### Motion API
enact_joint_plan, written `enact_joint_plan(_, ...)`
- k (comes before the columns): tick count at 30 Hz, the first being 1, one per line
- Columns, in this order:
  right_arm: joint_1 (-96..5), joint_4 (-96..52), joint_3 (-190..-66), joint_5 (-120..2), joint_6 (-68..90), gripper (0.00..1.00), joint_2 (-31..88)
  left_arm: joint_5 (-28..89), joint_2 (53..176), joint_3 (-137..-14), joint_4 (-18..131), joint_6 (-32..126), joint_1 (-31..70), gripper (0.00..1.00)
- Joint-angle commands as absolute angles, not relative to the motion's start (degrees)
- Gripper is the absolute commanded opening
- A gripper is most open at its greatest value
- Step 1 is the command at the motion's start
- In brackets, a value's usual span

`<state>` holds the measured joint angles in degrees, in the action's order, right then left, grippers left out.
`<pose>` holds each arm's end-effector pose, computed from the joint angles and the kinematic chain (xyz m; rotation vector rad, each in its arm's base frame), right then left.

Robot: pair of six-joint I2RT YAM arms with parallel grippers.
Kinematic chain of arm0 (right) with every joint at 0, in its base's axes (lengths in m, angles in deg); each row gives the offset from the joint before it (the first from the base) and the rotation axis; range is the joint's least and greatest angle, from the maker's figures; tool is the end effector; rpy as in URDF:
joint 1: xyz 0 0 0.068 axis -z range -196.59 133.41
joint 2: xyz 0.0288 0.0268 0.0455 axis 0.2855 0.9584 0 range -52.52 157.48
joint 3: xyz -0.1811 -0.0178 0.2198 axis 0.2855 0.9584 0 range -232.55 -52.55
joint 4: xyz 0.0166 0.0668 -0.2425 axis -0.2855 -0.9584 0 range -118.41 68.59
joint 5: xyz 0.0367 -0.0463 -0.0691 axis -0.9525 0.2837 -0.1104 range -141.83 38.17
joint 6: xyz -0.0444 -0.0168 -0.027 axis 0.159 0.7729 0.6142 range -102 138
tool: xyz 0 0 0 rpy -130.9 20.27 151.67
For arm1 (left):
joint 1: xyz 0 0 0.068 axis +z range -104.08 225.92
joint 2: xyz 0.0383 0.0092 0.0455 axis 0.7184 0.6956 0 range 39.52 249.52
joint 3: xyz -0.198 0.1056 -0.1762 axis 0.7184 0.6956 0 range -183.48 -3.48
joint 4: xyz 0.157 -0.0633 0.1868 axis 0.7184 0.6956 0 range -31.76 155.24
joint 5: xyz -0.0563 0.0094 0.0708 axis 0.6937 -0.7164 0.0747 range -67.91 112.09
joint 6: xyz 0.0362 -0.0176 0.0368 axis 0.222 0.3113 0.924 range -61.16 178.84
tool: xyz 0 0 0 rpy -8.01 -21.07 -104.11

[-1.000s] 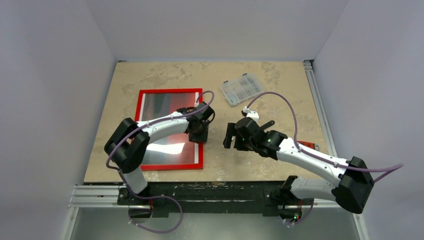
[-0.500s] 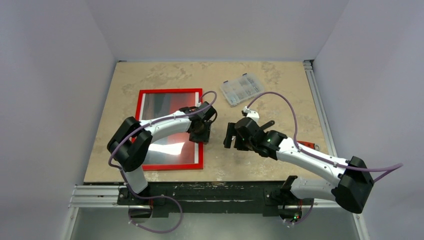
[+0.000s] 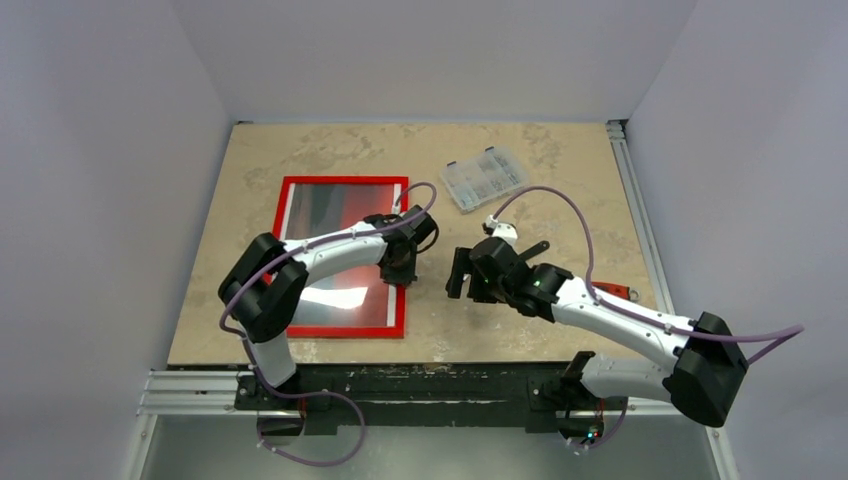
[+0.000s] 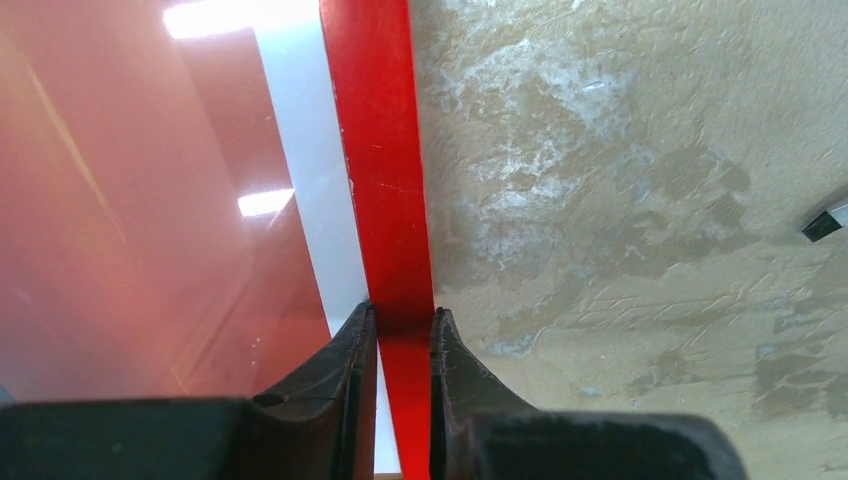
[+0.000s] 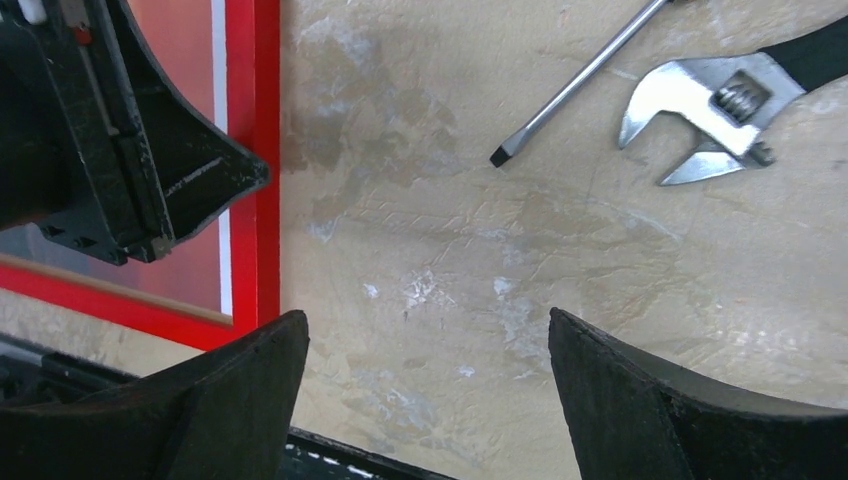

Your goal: Take the photo out of the frame

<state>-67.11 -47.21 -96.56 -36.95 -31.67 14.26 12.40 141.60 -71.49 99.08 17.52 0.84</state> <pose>0.1491 0.1662 0.2503 0.1023 2.4411 0.5034 0.2409 -0.2329 0.1961 0.0612 2.8332 -0.0820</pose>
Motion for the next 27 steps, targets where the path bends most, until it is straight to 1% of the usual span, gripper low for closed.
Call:
enact_joint_plan(1,-67.25,-36.8,-91.2,-44.61,-29.35,0.89,12.87,13.08,136.63,-70.1,95.9,20.83,0.79,0.0)
enact_joint_plan(4,-67.17,-25.42,-86.54,-52.15,-29.2,0.91,11.38,16.04,132.25,-69.62,95.77,21.28,1.07,0.0)
enact_joint_plan(8,-67.21,-12.5,-82.94,-58.9,-31.24,0.91,13.28,17.95,126.96,-69.03,96.75,21.13,1.35,0.0)
enact_joint_plan(11,-67.17,-3.46,-80.37,-60.19,-35.81,0.91,14.83,19.34,123.26,-68.7,97.78,21.17,1.54,0.0)
enact_joint_plan(14,-66.01,1.57,-78.67,-59.09,-41.18,0.9,14.67,19.87,120.31,-68.15,98.48,21.44,1.54,0.0)
enact_joint_plan(16,-63.57,2.96,-78.71,-59.92,-43.97,0.89,14.5,20.23,118.76,-67.58,98.79,21.65,1.6,0.0)
enact_joint_plan(18,-59.68,4.26,-79.79,-63.82,-45.3,0.89,15.52,20.59,117.41,-67.16,98.94,21.88,1.69,0.0)
enact_joint_plan(21,-55.36,3.13,-83.85,-67.56,-45.13,0.89,18.6,20.88,115.5,-66.99,99.47,22.3,1.8,0.0)
enact_joint_plan(24,-54.33,1.74,-88.43,-68.97,-43.69,0.92,23.17,20.78,114.3,-67.17,99.86,22.76,1.8,0.0)
enact_joint_plan(27,-54.28,4.04,-92.0,-71.83,-43.77,0.93,29.17,21.18,113.7,-67.55,100.46,23.07,1.8,0.0)
